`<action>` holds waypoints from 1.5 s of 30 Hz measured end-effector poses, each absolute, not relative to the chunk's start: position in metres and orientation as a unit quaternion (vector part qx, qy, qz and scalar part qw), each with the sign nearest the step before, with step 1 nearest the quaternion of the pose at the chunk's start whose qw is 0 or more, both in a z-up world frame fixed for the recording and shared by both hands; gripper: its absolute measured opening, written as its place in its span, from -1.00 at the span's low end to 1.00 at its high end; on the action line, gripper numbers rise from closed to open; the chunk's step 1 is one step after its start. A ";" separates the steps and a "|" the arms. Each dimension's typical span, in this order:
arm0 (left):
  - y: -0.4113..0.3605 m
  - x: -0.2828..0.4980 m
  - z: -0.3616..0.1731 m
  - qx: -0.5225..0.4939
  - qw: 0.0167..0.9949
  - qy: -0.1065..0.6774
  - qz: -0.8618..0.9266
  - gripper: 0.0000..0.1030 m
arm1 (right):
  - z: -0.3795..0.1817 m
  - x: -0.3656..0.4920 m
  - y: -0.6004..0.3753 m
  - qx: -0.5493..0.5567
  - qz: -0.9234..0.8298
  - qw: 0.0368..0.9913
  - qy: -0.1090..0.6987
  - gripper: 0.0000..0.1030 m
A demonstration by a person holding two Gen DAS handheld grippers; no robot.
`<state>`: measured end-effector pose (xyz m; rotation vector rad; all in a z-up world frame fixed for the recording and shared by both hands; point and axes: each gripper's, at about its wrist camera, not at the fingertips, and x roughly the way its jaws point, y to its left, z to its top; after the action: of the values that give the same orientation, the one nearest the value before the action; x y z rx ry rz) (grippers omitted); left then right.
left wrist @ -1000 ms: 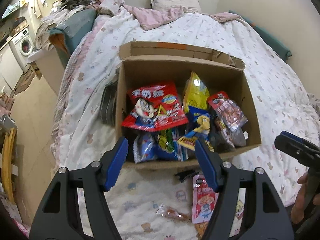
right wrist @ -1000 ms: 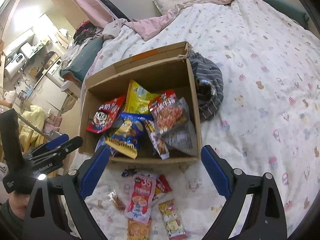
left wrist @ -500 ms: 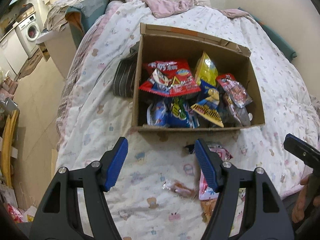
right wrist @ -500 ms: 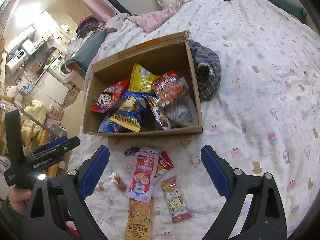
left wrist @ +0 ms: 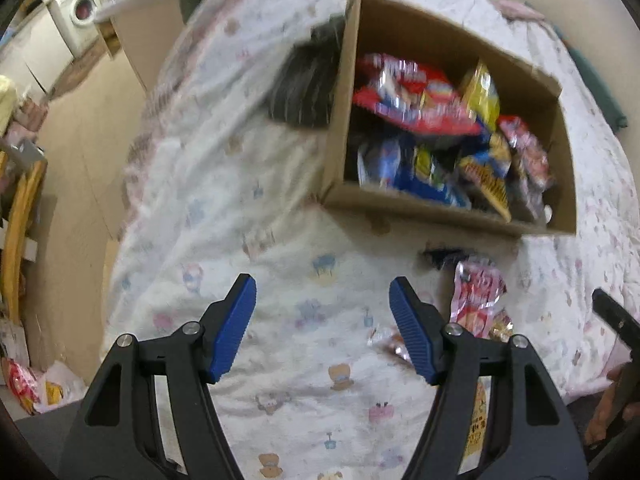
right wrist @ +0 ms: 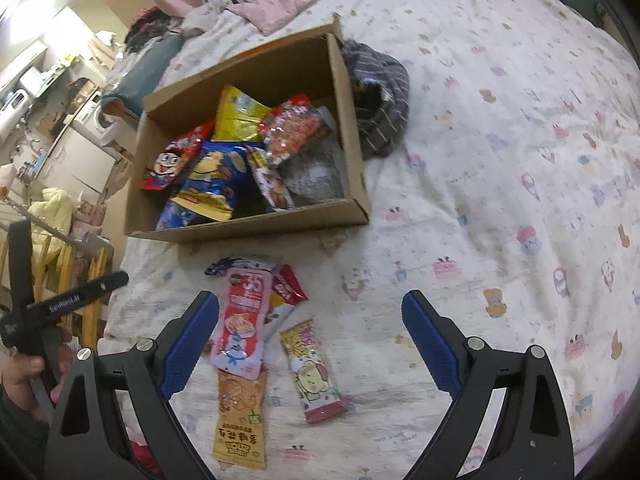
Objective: Organize snacks
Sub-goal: 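Grasp a small clear candy packet with the left tool while the right tool grasps a yellow cartoon stick pack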
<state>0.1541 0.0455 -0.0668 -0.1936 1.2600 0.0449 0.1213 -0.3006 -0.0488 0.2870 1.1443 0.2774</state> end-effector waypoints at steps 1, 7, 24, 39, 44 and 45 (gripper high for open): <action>0.043 0.154 -0.073 -0.087 0.797 0.597 0.019 0.28 | -0.048 0.122 -0.304 0.142 0.126 0.822 0.537 0.84; 0.013 0.149 -0.104 -0.086 0.755 0.649 -0.046 0.26 | -0.049 0.129 -0.312 0.172 0.113 0.817 0.539 0.84; -0.029 0.155 -0.143 -0.104 0.712 0.693 -0.036 -0.61 | -0.060 0.130 -0.321 0.162 0.103 0.809 0.555 0.84; -0.027 0.152 -0.112 -0.065 0.755 0.652 -0.018 -0.63 | -0.131 0.111 -0.235 -0.045 0.174 0.714 0.677 0.34; -0.022 0.148 -0.106 -0.060 0.758 0.650 -0.020 -0.63 | -0.144 0.113 -0.227 -0.059 0.165 0.708 0.684 0.33; -0.022 0.149 -0.106 -0.058 0.757 0.650 -0.019 -0.63 | -0.147 0.113 -0.226 -0.064 0.163 0.706 0.686 0.28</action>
<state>0.1489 -0.0223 -0.1062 -0.1265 1.4178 -0.0411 0.1131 -0.2265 -0.1474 -0.1429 1.5255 0.3626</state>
